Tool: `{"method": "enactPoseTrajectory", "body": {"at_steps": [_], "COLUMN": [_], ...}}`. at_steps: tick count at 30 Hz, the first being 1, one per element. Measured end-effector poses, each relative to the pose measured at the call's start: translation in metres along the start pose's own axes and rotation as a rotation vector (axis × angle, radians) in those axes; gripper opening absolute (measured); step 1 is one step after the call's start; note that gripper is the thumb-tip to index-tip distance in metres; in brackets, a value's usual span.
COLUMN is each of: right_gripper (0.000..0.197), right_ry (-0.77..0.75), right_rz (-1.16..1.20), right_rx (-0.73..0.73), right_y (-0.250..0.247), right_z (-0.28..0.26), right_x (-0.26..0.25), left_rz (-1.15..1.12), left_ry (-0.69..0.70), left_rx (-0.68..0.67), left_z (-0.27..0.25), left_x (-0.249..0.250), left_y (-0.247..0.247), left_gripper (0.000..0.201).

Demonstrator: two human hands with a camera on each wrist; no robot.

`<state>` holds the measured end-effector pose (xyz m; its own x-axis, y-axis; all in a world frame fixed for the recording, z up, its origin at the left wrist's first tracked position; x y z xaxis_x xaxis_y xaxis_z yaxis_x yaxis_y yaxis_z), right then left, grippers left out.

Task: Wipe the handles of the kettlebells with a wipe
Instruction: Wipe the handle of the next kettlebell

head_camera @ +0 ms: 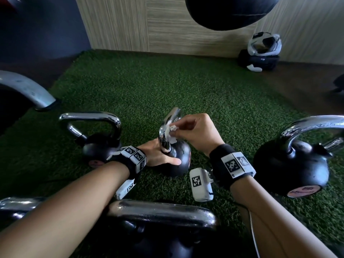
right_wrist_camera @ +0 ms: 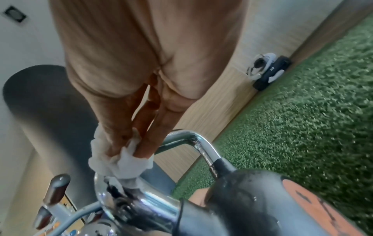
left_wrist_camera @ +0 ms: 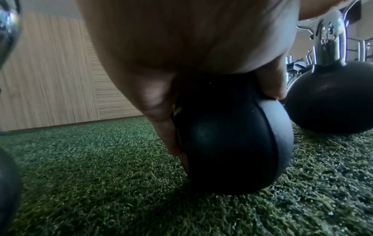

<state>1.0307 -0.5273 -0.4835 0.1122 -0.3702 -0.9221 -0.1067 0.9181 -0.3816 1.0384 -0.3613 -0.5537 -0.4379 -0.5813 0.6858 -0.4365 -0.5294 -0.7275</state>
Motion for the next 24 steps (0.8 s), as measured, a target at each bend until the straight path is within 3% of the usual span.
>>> {"method": "enactPoseTrajectory", "body": {"at_steps": [2,5,8,12,15,18,20,24], "right_gripper": [0.019,0.019,0.017,0.021,0.032,0.016,0.013,0.017], "right_ry": [-0.003,0.017,0.032,0.051,0.163,0.191,0.205,0.176], "right_rz": [0.054,0.063,-0.085,-0.085,0.03,-0.162,-0.186,0.003], "right_rx": [-0.005,-0.067,-0.098,-0.154,-0.157,-0.243,-0.284,-0.367], "right_y": [0.002,0.009,0.016,0.013,0.009,0.02,0.026,0.027], "right_z": [0.0,-0.006,-0.007,-0.002,0.007,0.015,0.014,0.004], "right_x": [0.002,0.01,0.025,0.035,0.037,0.04,0.04,0.036], "left_rz": [0.007,0.059,0.014,-0.071,0.111,0.129,0.12,0.191], "left_ry": [0.006,0.042,0.068,0.107,0.121,0.15,0.15,0.044], "left_rx": [-0.004,-0.052,-0.053,-0.014,-0.057,-0.089,-0.102,-0.08], "left_z": [0.003,0.002,0.006,0.004,0.008,0.008,0.004,-0.001], "left_x": [0.003,0.013,0.0,-0.01,-0.01,-0.014,-0.016,-0.016], "left_y": [-0.002,-0.003,0.0,0.005,0.006,0.008,0.008,0.009], "left_gripper": [0.057,0.025,0.038,0.025,0.042,0.069,0.065,0.039]}}
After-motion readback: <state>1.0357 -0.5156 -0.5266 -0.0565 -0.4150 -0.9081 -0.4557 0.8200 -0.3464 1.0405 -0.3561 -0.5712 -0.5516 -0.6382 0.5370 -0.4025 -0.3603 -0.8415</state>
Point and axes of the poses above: each hand's wrist, its own z-axis towards the middle knuckle, its own y-axis out of the palm, x = y × z, the point moved 3 cm from there along z, towards the middle knuckle, and after that the axes turned 14 degrees about y, right-handed, at the moved point
